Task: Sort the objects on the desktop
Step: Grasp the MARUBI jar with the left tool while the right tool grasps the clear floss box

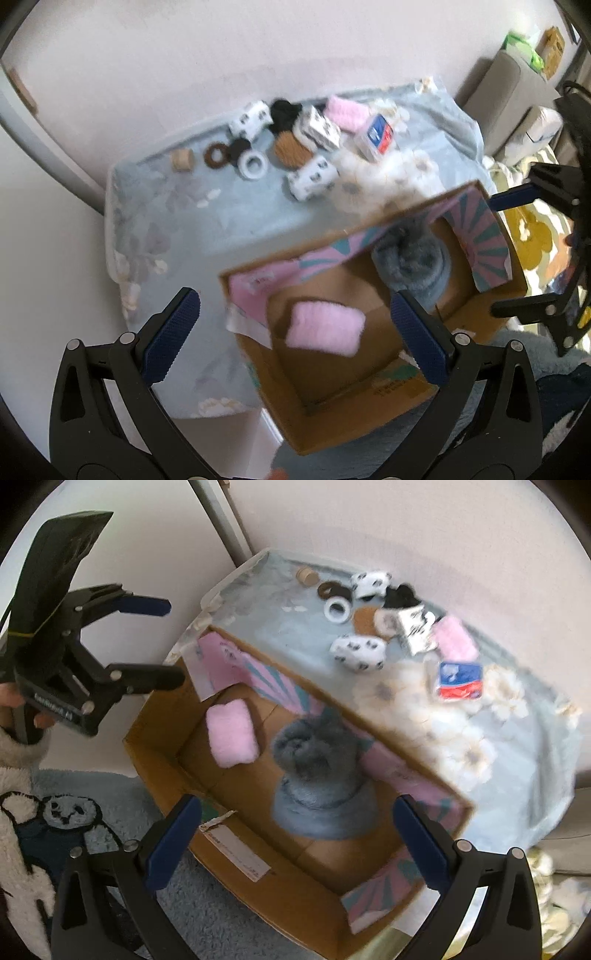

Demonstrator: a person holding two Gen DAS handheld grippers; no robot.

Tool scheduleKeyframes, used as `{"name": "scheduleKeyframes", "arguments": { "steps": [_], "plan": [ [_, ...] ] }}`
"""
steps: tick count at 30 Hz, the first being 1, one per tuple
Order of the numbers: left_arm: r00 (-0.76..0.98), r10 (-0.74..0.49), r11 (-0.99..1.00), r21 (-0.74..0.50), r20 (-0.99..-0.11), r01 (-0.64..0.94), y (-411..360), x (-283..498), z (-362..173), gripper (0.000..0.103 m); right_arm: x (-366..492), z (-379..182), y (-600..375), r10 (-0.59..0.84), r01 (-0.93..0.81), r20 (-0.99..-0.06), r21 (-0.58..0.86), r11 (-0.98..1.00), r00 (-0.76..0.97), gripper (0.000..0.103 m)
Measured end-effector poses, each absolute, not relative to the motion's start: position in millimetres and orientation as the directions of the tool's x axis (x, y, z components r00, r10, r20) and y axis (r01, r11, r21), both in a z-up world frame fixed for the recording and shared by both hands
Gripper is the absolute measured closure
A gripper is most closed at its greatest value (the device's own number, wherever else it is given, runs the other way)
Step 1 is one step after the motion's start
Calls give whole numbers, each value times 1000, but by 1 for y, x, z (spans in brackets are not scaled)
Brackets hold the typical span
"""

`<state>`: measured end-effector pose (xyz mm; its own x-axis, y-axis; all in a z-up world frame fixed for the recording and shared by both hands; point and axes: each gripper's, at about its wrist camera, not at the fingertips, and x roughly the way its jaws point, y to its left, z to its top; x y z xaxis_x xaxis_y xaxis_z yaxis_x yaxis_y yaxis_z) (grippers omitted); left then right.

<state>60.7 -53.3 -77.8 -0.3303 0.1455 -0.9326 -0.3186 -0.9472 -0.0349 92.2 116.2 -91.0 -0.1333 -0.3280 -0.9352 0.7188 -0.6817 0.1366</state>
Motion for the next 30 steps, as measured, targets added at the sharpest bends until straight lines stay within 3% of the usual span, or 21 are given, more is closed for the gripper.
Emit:
{"name": "scheduleKeyframes", "arguments": {
  "steps": [4, 13, 21, 30],
  "plan": [
    [-368, 141, -957, -31, -919, -289, -68, 44, -67, 0, 79, -59, 128, -332, 687, -888, 25, -726, -319, 0],
    [-446, 112, -968, 4, -888, -251, -100, -20, -51, 0, 5, -51, 159, -319, 573, -888, 80, -816, -331, 0],
    [-432, 37, -977, 59, -901, -207, -122, -88, -111, 1, -51, -129, 142, -198, 630, -927, -50, -775, -318, 0],
    [-408, -1, -976, 91, -913, -199, -132, -140, -187, 6, -87, -197, 136, -202, 637, -949, 2, -771, -242, 0]
  ]
}}
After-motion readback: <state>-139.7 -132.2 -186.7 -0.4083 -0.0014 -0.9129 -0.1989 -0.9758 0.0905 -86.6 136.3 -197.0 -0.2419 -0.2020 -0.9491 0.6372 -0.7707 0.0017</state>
